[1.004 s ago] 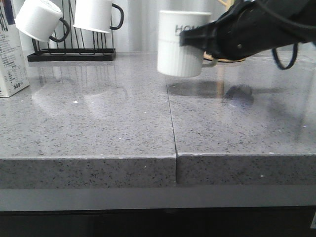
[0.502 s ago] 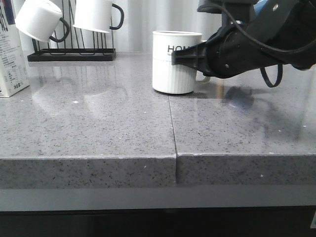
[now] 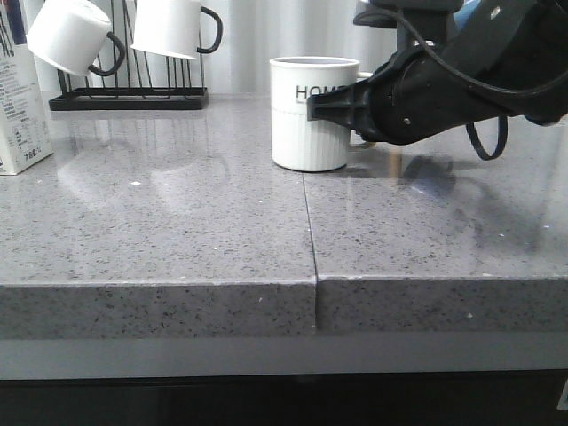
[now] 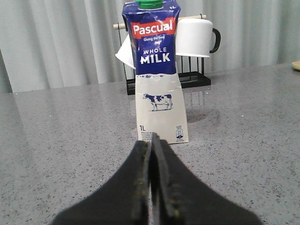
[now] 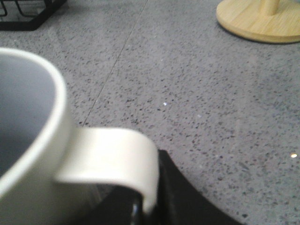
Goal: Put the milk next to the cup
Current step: 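Carry the mug toward the table center and lower it down, then release the mug and withdraw the right gripper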
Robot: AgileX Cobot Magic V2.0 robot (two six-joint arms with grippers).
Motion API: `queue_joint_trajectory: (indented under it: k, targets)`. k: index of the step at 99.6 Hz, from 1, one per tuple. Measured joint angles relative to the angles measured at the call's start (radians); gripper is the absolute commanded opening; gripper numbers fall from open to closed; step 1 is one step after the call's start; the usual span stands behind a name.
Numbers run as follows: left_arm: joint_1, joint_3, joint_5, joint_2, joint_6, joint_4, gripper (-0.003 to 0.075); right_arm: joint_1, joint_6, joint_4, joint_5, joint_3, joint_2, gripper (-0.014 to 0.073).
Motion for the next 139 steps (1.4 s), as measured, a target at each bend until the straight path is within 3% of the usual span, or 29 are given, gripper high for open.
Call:
queue_joint_trajectory:
  k: [17,124,138,139]
  targets:
    - [0.002,0.0,0.0,0.0,0.0,0.0,-0.0021,0.0,0.0,0.0,0.002,0.004,0.0,0.021]
    - [0.002,0.0,0.0,0.0,0.0,0.0,-0.0021,0.004,0.0,-0.018,0.004,0.345,-0.393,0.021]
    - [0.002,0.0,0.0,0.0,0.0,0.0,-0.0021,-0.073,0.048,-0.122,0.051,0.382,-0.485,0.021]
    - [0.002,0.0,0.0,0.0,0.0,0.0,-0.0021,-0.355,0.333,-0.463,0.275,0.416,-0.722,0.0205]
